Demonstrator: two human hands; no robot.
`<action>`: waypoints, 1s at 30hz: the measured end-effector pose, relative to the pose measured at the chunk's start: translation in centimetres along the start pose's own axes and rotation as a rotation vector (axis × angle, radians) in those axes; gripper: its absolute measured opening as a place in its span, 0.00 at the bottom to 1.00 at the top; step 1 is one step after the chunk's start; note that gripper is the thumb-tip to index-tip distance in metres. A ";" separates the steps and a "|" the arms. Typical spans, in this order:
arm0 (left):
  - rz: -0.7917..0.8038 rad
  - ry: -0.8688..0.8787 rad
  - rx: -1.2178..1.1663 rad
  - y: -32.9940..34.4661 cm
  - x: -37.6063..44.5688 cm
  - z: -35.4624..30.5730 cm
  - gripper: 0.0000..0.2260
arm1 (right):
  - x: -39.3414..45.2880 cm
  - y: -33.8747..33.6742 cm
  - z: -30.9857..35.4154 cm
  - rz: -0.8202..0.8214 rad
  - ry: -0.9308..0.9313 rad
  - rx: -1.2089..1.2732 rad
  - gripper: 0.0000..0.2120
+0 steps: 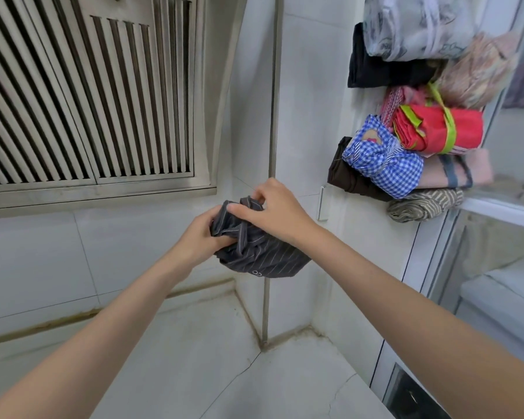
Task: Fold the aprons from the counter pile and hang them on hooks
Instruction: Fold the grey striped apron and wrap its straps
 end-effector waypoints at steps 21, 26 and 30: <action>0.175 0.163 0.168 3.2 3.7 -7.8 0.14 | -0.1 -10.0 -3.5 -0.182 0.378 -0.184 0.02; 0.142 0.234 0.239 4.9 3.8 -9.6 0.14 | -2.4 -11.0 -8.5 -0.253 0.752 0.651 0.07; 0.161 0.281 0.160 7.5 3.5 -11.3 0.13 | -3.8 -12.1 -9.8 -0.442 0.748 1.497 0.12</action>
Point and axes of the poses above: each hand's wrist, its own x-axis towards the middle knuckle, its own y-axis out of the palm, z = x × y, the point moved 5 cm from there along x, towards the middle knuckle, and after that the axes turned 13 degrees about -x, right-handed, at the moved point
